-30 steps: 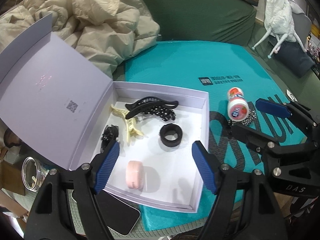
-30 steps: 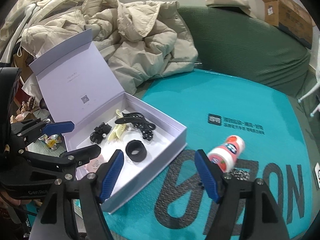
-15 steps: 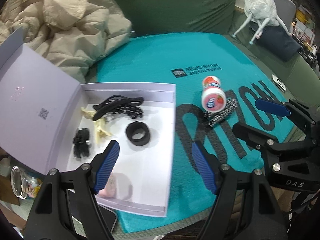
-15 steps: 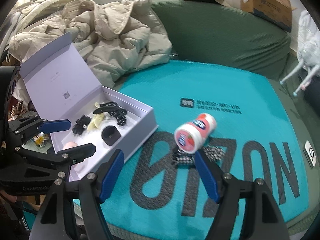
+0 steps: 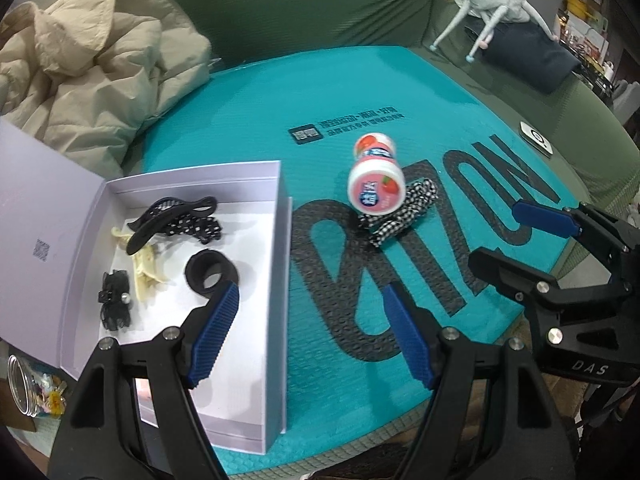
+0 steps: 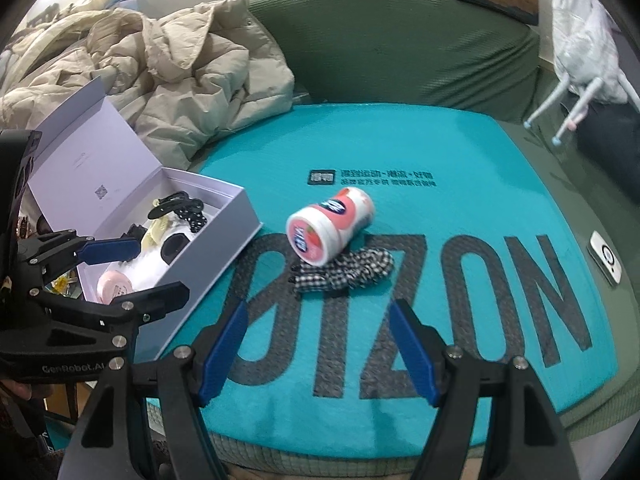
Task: Organize objects
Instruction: 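Withdraw both tools from the box toward the candy bottle and gingham scrunchie, then grasp the pink candy bottle with the left tool while the right tool grasps the gingham scrunchie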
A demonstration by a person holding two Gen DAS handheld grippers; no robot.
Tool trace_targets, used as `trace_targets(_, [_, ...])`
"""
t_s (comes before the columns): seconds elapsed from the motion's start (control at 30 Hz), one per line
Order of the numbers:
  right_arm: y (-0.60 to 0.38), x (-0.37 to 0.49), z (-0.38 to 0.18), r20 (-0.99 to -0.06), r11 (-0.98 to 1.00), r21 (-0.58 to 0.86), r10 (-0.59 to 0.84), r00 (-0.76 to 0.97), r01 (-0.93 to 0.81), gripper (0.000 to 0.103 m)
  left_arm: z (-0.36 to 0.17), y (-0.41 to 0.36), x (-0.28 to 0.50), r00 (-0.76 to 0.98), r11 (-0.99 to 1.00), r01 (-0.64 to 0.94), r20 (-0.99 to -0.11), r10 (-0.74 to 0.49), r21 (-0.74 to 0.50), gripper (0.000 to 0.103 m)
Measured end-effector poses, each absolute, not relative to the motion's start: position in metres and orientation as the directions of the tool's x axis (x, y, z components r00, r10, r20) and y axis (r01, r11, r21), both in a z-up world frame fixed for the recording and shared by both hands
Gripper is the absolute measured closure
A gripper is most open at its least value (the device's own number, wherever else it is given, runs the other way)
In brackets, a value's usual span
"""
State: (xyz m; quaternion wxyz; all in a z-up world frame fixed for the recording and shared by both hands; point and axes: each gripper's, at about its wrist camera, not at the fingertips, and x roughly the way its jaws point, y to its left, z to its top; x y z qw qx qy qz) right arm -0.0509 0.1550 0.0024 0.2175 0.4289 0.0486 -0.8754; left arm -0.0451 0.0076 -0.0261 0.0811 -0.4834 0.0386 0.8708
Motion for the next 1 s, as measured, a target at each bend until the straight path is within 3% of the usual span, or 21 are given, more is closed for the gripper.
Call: trace_targets(1.0, [0.207, -0.074, -0.049, -0.835, -0.947, 0.149, -0.275, -0.476, 0.286, 0.029, -0.063, 0.047, -0.09, -0.43, -0.956, -0.293, -0.889, 0.157, -0.027, 0.029])
